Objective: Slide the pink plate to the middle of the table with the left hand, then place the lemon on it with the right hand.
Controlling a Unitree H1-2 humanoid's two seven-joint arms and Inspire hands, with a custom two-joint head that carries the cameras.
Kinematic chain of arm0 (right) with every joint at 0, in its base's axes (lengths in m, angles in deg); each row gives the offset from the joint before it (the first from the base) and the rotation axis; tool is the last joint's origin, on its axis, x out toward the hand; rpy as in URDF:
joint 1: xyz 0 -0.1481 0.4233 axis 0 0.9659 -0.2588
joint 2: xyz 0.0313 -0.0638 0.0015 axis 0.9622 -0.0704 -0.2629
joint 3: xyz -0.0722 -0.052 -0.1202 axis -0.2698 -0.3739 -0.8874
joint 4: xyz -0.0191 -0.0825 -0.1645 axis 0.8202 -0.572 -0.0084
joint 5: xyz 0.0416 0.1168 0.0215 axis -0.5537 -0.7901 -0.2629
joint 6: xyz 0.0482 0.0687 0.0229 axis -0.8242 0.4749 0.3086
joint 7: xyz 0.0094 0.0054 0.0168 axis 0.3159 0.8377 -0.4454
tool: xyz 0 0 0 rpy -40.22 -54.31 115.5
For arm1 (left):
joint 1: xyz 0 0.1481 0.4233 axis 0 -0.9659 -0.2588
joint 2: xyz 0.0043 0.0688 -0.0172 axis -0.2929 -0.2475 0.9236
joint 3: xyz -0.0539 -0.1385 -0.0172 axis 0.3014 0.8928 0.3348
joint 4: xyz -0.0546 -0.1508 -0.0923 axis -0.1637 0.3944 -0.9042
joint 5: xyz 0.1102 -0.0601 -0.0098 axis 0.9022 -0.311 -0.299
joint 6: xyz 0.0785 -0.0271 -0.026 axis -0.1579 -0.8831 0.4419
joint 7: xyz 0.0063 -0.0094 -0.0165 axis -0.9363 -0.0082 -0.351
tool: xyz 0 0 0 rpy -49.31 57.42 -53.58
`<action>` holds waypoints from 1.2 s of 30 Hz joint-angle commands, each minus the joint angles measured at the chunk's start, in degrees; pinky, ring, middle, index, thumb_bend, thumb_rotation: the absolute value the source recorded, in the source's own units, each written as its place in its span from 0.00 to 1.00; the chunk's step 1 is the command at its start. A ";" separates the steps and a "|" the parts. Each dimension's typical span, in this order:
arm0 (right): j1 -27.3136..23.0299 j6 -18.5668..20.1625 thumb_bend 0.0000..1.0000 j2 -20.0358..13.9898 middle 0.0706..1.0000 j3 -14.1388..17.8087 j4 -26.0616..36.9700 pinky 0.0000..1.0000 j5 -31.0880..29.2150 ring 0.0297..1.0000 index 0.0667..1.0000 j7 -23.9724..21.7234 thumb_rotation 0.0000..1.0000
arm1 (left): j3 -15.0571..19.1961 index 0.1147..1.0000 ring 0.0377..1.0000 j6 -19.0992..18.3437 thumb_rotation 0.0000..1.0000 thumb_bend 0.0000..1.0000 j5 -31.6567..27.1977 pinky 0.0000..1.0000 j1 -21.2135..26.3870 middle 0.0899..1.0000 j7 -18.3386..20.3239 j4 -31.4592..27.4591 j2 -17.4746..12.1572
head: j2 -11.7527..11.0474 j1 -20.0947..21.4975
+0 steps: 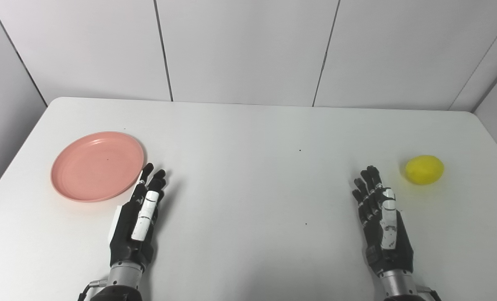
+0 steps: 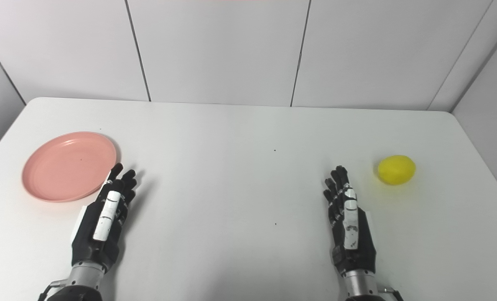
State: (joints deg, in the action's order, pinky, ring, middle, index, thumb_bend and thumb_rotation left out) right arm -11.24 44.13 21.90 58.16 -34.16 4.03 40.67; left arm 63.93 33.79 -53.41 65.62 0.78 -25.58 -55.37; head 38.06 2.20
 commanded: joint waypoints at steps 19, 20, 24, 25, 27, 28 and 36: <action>0.47 0.33 0.77 0.20 0.97 -0.31 -0.74 1.00 0.08 0.97 0.96 -0.39 0.99 | 0.65 0.96 0.96 2.74 0.72 0.73 -0.46 1.00 -2.47 0.92 0.43 -0.73 0.20 | -0.03 0.36; 0.40 0.16 0.77 0.24 0.97 -0.33 -0.85 1.00 0.17 0.97 0.96 -0.38 0.99 | 0.69 0.95 0.96 2.69 0.72 0.73 -0.45 1.00 -2.44 0.92 0.46 -0.72 0.14 | -0.10 0.50; 0.32 -0.03 0.77 0.38 0.97 -0.38 -0.99 1.00 0.43 0.97 0.96 -0.26 0.99 | 0.74 0.96 0.96 2.57 0.72 0.73 -0.55 1.00 -2.38 0.93 0.58 -0.72 0.04 | -0.18 0.51; 0.32 -0.04 0.77 0.43 0.97 -0.38 -0.98 1.00 0.45 0.97 0.96 -0.23 0.99 | 0.74 0.96 0.96 2.53 0.72 0.73 -0.55 1.00 -2.39 0.93 0.61 -0.74 0.02 | -0.08 0.34; 0.38 -0.06 0.77 0.50 0.97 -0.36 -0.96 1.00 0.37 0.97 0.96 -0.25 0.99 | 0.76 0.96 0.96 2.61 0.71 0.73 -0.54 1.00 -2.46 0.93 0.56 -0.70 0.09 | -0.25 0.28; 0.41 -0.10 0.77 0.48 0.97 -0.35 -0.94 1.00 0.37 0.97 0.96 -0.29 0.99 | 0.77 0.96 0.96 2.69 0.71 0.74 -0.58 1.00 -2.51 0.93 0.53 -0.65 0.19 | -0.39 0.05; 0.46 -0.98 0.78 -0.35 0.97 0.31 -2.49 1.00 -0.27 0.97 0.96 -0.94 0.99 | -0.63 0.95 0.95 4.45 0.72 0.74 1.34 1.00 -2.89 0.93 0.27 0.78 0.82 | -3.45 -4.56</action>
State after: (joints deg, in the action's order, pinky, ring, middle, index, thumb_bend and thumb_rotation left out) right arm -11.26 44.10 21.85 58.22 -34.50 4.16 40.57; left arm 63.56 35.44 -53.08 65.66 0.78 -24.73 -55.29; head 34.64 -2.27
